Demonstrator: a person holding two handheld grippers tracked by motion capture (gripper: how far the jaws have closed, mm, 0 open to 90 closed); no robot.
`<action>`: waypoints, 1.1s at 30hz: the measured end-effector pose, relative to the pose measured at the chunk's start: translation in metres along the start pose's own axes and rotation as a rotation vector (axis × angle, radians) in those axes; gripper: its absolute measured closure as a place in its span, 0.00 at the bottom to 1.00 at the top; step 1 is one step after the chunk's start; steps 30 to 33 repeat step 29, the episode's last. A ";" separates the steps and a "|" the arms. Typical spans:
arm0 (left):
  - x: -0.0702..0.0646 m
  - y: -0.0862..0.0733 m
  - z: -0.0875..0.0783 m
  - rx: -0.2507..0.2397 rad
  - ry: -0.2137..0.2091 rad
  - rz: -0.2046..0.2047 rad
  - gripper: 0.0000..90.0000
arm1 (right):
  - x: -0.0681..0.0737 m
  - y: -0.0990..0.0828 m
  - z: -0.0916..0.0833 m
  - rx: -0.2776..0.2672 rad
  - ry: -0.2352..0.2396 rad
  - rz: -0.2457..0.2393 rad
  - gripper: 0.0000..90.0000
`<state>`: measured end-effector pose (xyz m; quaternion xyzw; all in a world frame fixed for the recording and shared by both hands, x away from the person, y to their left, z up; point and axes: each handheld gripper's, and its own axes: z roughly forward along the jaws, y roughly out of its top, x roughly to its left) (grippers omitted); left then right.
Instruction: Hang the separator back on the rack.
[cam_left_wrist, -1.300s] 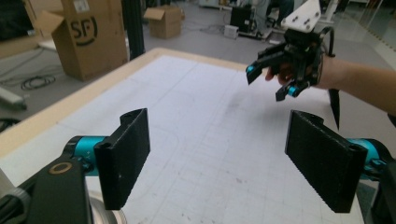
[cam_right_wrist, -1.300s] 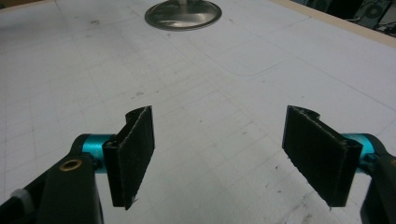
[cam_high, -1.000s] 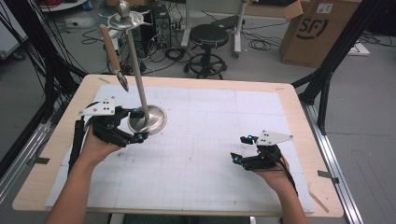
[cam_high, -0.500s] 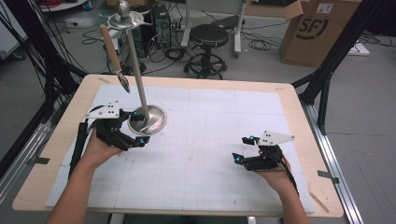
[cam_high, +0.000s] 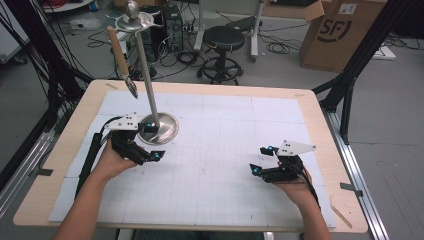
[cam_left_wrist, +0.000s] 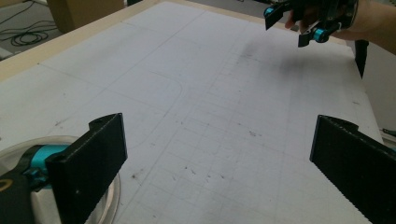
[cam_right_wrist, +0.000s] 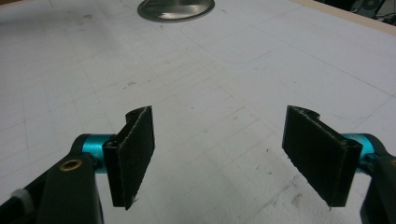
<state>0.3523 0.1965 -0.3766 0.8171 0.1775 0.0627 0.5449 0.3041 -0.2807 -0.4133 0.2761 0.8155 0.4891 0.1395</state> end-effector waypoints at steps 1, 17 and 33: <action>-0.001 0.000 0.000 -0.003 -0.005 0.004 0.05 | 0.001 0.000 0.000 0.000 -0.001 0.000 0.27; 0.001 -0.004 -0.012 -0.027 0.029 -0.004 0.05 | 0.003 0.003 0.005 0.011 0.002 -0.009 0.27; 0.002 -0.007 -0.013 -0.014 0.040 -0.015 0.05 | 0.001 0.003 0.005 0.007 0.002 -0.012 0.28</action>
